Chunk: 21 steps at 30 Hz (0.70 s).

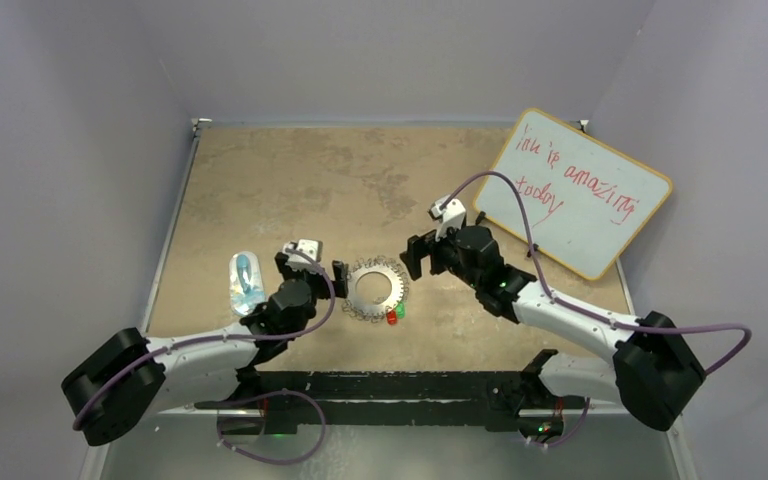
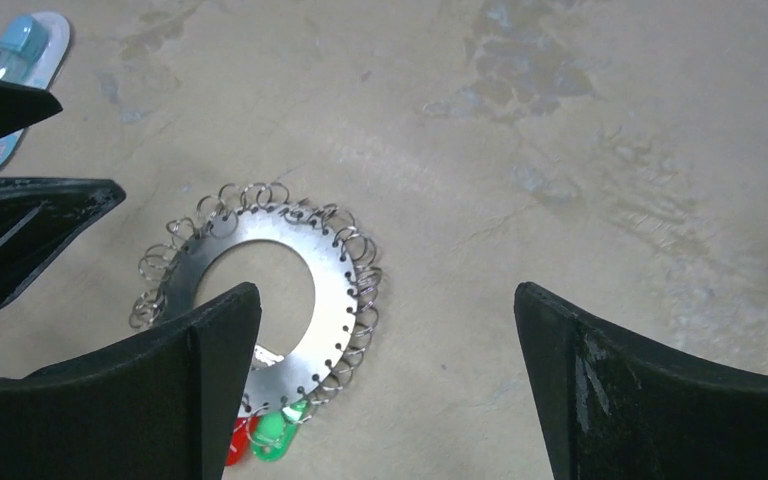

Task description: Put the keys on the keyring

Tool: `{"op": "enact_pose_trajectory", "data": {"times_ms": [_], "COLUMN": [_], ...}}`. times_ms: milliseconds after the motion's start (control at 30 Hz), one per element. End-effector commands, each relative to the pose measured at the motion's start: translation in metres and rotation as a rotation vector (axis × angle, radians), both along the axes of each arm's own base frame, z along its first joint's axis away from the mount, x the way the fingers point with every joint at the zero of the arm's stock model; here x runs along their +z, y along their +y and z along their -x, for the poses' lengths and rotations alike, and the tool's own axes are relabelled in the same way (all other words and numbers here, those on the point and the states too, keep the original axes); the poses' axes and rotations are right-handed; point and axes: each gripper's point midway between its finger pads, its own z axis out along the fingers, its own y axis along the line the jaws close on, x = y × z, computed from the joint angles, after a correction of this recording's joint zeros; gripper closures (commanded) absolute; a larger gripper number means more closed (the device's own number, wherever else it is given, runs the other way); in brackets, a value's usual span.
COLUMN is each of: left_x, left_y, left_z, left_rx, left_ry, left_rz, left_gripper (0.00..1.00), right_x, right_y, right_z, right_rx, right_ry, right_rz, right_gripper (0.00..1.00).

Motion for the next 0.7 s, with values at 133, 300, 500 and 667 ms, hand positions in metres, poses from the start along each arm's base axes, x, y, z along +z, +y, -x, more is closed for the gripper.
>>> {"op": "enact_pose_trajectory", "data": {"times_ms": [133,300,500,667], "left_x": [-0.002,-0.014,-0.019,-0.015], "left_y": [-0.005,-0.006,-0.010,-0.013], "left_z": [-0.015,-0.025,-0.032,-0.033], "left_rx": [0.088,0.074,0.054,0.041], "left_ry": [0.110,0.199,0.238,0.233], "left_rz": [0.095,0.122,0.132,0.137], "left_gripper": [0.07,0.07,0.07,0.08], "right_x": [-0.012,-0.025,-0.043,-0.055], "right_y": [0.035,0.064,0.088,0.097], "right_z": [0.045,0.087,0.129,0.142], "right_rx": [0.108,0.163,0.222,0.239], "right_ry": [0.266,0.387,0.540,0.611], "right_rz": [-0.144,-0.107,-0.095,-0.087], "right_gripper": [0.11,0.24,0.49,0.60]}}
